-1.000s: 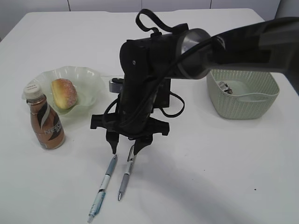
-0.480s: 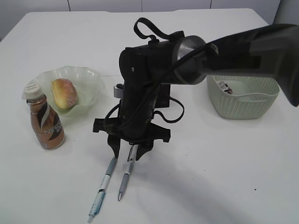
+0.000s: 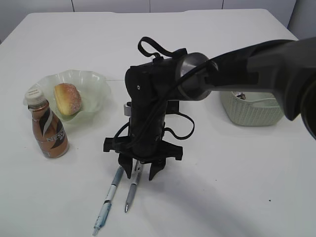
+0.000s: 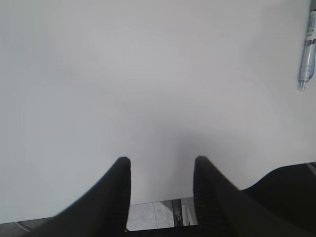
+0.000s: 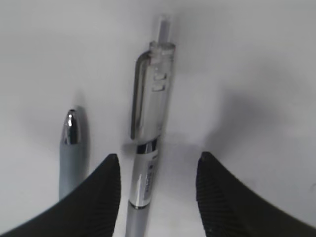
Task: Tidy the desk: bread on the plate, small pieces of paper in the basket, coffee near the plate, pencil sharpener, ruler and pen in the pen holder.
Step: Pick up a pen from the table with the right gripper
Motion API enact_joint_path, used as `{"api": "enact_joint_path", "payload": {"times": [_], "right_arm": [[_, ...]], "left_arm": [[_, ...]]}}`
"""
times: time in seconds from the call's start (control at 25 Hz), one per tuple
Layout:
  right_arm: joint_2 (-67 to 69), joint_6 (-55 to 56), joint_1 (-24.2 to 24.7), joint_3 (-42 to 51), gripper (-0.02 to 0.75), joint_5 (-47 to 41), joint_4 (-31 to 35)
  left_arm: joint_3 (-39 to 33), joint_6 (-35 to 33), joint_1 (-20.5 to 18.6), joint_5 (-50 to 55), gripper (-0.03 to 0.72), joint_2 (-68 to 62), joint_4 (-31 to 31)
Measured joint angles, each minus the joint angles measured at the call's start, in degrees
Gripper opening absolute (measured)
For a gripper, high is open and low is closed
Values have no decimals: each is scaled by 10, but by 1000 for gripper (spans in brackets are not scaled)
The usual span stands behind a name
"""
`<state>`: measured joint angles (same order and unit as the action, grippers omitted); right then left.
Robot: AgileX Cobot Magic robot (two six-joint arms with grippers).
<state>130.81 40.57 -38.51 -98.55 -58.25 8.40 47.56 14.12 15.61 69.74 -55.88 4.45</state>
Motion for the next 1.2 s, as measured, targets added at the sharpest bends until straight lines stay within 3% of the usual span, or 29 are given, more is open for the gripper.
{"api": "enact_joint_path", "payload": {"times": [1.2], "right_arm": [[12,24,0,-3,396,-3,-4]], "left_arm": [[0,0,0,0,307,0,4]]}}
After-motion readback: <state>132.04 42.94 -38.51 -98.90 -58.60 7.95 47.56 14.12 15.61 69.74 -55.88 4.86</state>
